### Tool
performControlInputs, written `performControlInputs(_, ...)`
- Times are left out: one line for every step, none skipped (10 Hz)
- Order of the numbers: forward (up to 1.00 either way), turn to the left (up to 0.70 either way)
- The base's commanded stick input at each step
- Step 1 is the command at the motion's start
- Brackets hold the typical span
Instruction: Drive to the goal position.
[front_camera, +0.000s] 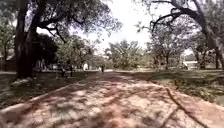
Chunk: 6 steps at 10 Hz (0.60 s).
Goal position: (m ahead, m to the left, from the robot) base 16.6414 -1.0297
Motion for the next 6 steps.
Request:
performControlInputs(0.7, 0.0)
performControlInputs(0.7, 0.0)
performControlInputs(0.7, 0.0)
performControlInputs(0.7, 0.0)
performControlInputs(0.7, 0.0)
performControlInputs(0.7, 0.0)
